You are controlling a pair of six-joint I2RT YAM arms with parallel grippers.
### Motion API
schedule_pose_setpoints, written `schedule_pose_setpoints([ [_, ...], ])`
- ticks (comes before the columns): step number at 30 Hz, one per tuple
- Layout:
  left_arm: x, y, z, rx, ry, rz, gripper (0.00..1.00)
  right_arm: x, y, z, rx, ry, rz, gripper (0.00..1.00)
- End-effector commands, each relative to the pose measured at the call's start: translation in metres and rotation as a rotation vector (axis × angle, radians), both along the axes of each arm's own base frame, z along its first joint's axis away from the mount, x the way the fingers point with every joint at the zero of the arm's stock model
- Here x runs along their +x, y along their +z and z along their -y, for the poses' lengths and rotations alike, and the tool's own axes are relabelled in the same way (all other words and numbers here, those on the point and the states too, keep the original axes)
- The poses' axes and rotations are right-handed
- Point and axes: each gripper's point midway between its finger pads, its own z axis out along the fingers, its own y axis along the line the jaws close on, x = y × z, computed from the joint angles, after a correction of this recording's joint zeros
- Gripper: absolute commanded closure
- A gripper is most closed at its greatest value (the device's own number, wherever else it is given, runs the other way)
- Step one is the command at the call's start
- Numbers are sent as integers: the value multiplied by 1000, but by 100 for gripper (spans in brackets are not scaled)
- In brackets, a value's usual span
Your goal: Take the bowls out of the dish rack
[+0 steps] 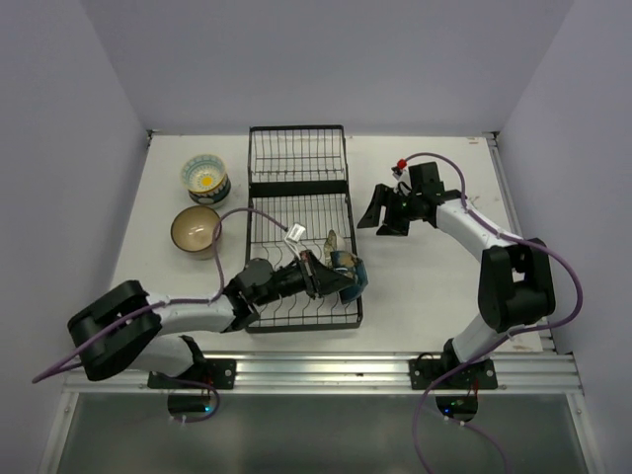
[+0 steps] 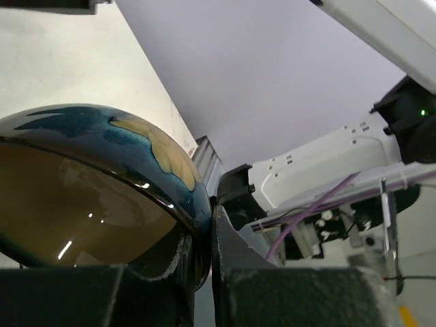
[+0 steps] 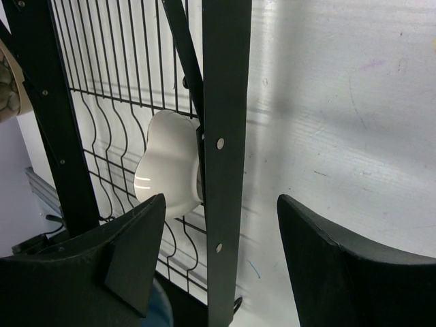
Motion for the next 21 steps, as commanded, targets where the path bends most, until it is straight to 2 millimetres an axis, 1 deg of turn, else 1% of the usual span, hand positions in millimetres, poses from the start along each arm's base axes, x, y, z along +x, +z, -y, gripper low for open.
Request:
schedule_pose_setpoints([
  [1, -10, 94, 4, -62, -61, 328, 100, 4, 5, 5, -14, -1, 34, 30],
  [2, -10, 95, 3, -7, -65, 364, 100, 5, 7, 6, -17, -4, 41, 29],
  [3, -11, 112, -4, 36, -51, 472, 100, 6, 10, 7, -18, -8, 50, 29],
  [4, -9, 91, -8, 169, -67, 446, 100, 6, 14, 6, -14, -7, 59, 29],
  [5, -5, 117, -12, 199, -47, 558, 100, 7, 16, 6, -11, -5, 67, 29],
  [6, -3, 127, -20, 239, -24, 587, 100, 8, 17, 7, -8, -6, 73, 29],
  [7, 0, 107, -29, 359, -43, 547, 100, 7, 17, 7, -7, -7, 74, 29],
  [8, 3, 135, -34, 366, -19, 591, 100, 7, 19, 6, -3, -7, 77, 29],
  [9, 8, 131, -43, 443, -18, 616, 100, 8, 20, 5, 2, -6, 85, 29],
  [10, 16, 115, -58, 563, -3, 564, 100, 6, 19, 5, 1, -6, 84, 29],
  [11, 21, 114, -66, 616, 9, 556, 100, 6, 19, 5, 6, -9, 84, 29],
  [12, 27, 128, -72, 651, 28, 585, 100, 7, 21, 3, 17, -4, 89, 29],
  [13, 33, 113, -90, 760, 42, 530, 100, 6, 20, 3, 23, -4, 86, 29],
  [14, 38, 111, -99, 812, 63, 520, 100, 7, 21, 2, 29, -4, 89, 29],
  [15, 45, 117, -105, 847, 91, 515, 100, 7, 21, 1, 33, -3, 89, 29],
  [16, 48, 106, -119, 920, 99, 479, 100, 7, 22, 1, 37, -3, 91, 29],
  [18, 59, 100, -136, 1009, 146, 461, 100, 8, 24, 1, 38, -5, 100, 29],
  [19, 63, 92, -151, 1088, 177, 435, 100, 8, 24, 3, 30, -13, 105, 29],
  [20, 67, 86, -159, 1144, 185, 422, 100, 8, 25, 3, 27, -15, 108, 29],
  [21, 74, 82, -173, 1214, 234, 407, 100, 8, 27, 3, 26, -15, 116, 29],
])
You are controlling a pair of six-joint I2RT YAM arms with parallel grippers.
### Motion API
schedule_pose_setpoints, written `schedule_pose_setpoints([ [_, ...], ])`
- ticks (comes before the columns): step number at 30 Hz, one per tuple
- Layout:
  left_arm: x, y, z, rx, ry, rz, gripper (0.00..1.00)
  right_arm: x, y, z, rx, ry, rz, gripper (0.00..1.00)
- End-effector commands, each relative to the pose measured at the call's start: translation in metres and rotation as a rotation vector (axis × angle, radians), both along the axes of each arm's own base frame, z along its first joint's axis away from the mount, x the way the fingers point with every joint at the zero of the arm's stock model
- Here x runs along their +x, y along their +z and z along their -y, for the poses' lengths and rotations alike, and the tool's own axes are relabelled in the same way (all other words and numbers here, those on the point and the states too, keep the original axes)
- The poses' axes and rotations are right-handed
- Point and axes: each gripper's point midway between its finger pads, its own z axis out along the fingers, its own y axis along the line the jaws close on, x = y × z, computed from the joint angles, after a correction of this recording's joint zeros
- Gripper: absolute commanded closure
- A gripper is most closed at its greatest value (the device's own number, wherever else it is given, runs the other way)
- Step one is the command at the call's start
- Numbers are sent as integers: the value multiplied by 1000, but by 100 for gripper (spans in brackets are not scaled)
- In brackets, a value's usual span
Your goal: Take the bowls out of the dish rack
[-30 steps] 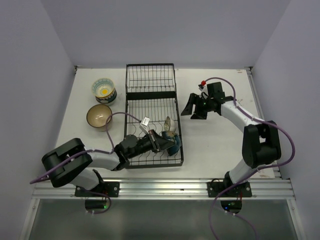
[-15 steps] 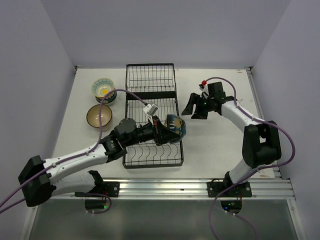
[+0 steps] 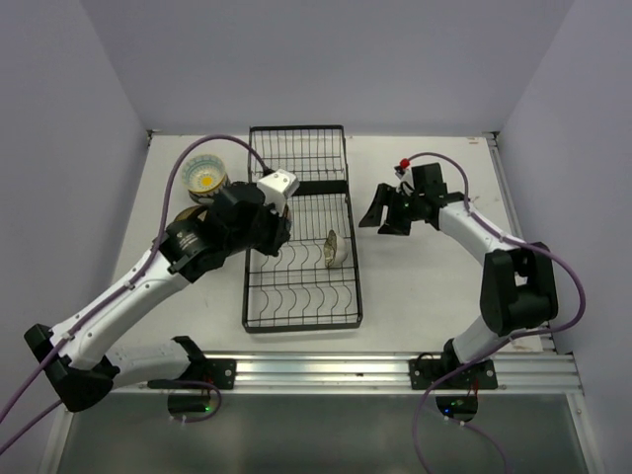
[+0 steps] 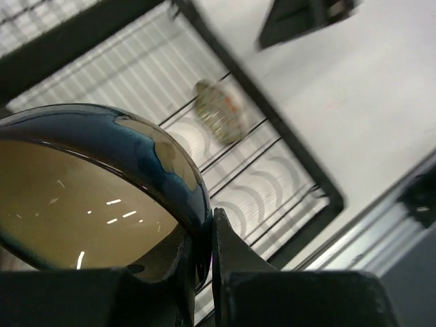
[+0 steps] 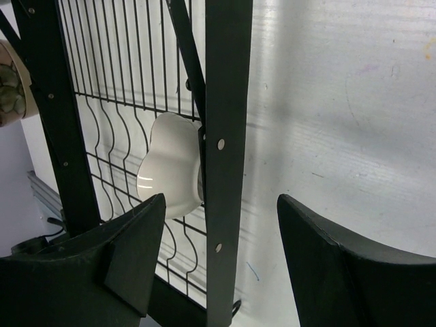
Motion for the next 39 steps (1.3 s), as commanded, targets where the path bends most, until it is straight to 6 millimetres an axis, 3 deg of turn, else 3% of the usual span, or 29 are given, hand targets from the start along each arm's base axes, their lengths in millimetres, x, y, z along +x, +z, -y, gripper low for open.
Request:
schedule_pose_setpoints([
  [1, 12, -19, -64, 318, 154, 12, 100, 6, 25, 1, 20, -6, 90, 29],
  [6, 24, -42, -112, 568, 297, -20, 100, 5, 30, 0, 31, -3, 105, 29],
  [17, 67, -53, -181, 736, 399, -57, 100, 2, 31, 0, 32, -6, 108, 29],
  [19, 75, -51, -180, 699, 400, -56, 100, 2, 30, 0, 34, -6, 107, 29],
  [30, 101, -87, -184, 774, 387, -171, 100, 3, 25, -2, 46, -10, 92, 30],
  [39, 108, -108, -205, 813, 443, -244, 100, 3, 20, -3, 40, -12, 73, 30],
])
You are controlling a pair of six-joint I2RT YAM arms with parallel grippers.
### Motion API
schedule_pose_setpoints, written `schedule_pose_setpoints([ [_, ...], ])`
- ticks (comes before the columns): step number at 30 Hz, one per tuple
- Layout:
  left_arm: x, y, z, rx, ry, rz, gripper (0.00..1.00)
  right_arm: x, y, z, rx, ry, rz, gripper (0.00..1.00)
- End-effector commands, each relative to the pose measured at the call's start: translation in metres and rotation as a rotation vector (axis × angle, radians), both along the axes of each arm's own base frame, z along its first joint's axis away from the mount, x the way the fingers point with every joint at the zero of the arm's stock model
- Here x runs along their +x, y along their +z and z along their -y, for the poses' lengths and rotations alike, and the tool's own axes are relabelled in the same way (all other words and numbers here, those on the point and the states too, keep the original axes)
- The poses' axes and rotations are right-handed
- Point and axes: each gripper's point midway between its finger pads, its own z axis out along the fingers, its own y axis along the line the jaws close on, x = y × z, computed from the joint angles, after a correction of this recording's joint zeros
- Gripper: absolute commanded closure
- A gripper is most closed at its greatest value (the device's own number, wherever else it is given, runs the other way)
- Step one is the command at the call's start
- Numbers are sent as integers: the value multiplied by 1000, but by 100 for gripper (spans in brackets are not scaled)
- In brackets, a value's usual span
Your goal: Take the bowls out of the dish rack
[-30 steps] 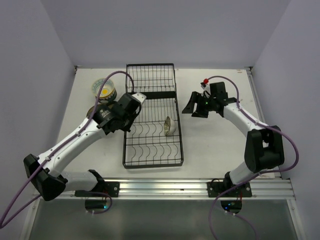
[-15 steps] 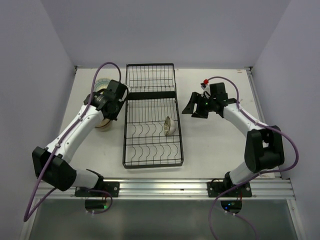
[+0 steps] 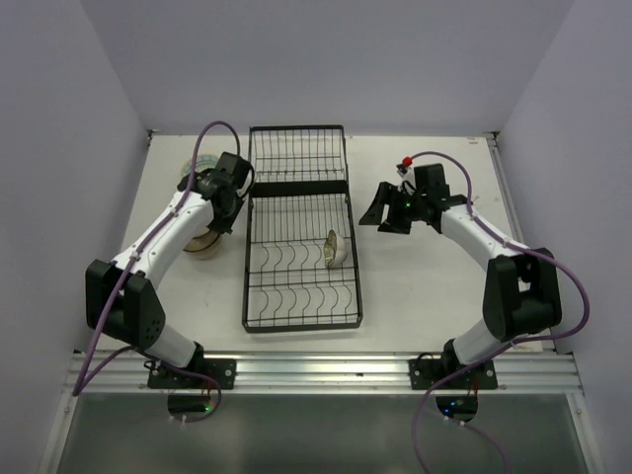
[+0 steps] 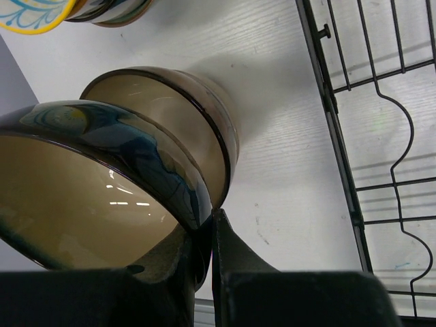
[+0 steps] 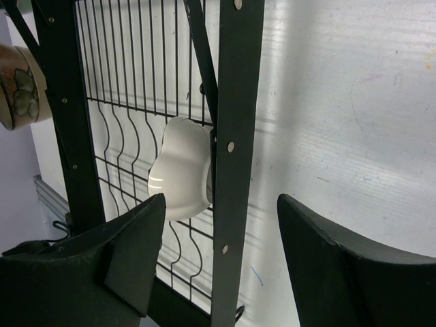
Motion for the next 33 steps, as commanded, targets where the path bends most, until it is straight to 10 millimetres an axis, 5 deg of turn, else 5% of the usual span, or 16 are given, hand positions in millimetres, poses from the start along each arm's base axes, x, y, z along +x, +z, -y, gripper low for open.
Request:
schedule_pose_setpoints([
  [1, 22, 17, -10, 40, 20, 87, 100, 3, 9, -2, 20, -2, 25, 30],
  [21, 8, -12, -21, 45, 46, 60, 100, 5, -1, 2, -6, -18, 5, 30],
  [33, 18, -16, -21, 70, 52, 45, 100, 8, 0, 6, -36, -28, 8, 30],
])
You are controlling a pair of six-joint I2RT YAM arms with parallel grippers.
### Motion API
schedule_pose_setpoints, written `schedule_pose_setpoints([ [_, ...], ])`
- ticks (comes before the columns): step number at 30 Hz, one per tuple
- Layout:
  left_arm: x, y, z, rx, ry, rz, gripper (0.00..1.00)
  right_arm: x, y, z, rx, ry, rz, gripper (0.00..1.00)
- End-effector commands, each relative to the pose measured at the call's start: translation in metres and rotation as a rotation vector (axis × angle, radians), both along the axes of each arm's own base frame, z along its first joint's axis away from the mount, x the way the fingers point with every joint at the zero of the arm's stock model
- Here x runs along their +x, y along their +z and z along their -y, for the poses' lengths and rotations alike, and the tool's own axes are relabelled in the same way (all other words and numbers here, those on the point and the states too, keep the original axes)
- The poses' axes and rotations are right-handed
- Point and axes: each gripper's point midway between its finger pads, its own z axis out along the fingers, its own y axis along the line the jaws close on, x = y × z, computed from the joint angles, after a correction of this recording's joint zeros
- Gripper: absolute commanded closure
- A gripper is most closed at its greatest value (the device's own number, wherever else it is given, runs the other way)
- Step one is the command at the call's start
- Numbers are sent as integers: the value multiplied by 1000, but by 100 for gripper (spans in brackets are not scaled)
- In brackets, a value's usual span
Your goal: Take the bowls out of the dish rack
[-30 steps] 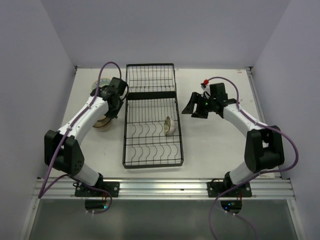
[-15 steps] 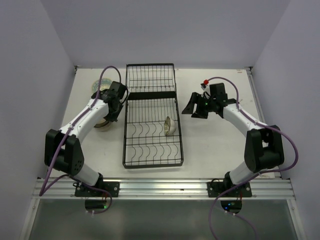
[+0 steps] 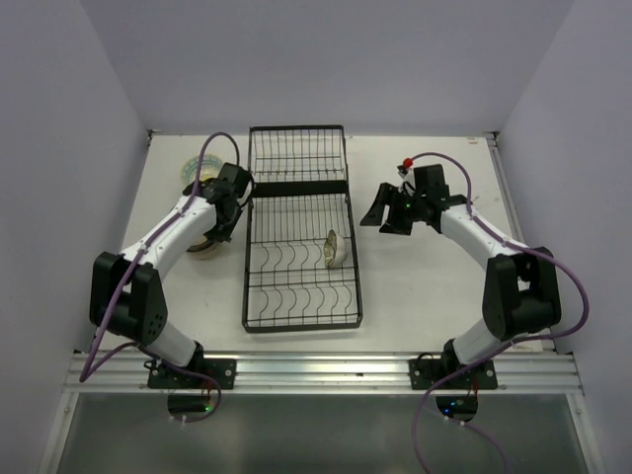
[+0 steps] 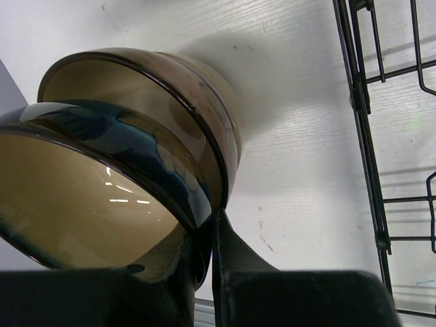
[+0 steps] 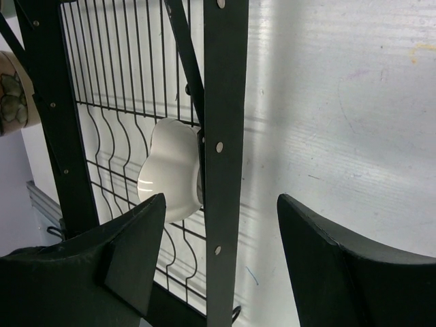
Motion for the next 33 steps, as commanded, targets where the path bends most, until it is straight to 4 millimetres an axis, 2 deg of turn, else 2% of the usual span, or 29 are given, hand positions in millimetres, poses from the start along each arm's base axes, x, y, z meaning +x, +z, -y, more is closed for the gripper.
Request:
schedule_pose_setpoints([
  [1, 24, 19, -5, 29, 13, 101, 100, 7, 5, 2, -15, -6, 18, 30],
  [8, 23, 20, -10, 48, 25, 115, 94, 8, 2, 2, -16, -9, 12, 30],
  [15, 26, 25, -15, 71, 49, 140, 78, 7, 2, 3, -23, -8, 11, 30],
  [23, 24, 23, -23, 113, 64, 140, 74, 6, 1, 4, -30, -9, 8, 30],
  [29, 25, 28, -23, 113, 76, 151, 61, 7, 2, 5, -33, -9, 14, 30],
  [33, 26, 32, -26, 124, 89, 164, 57, 6, 0, 5, -32, -9, 7, 29],
])
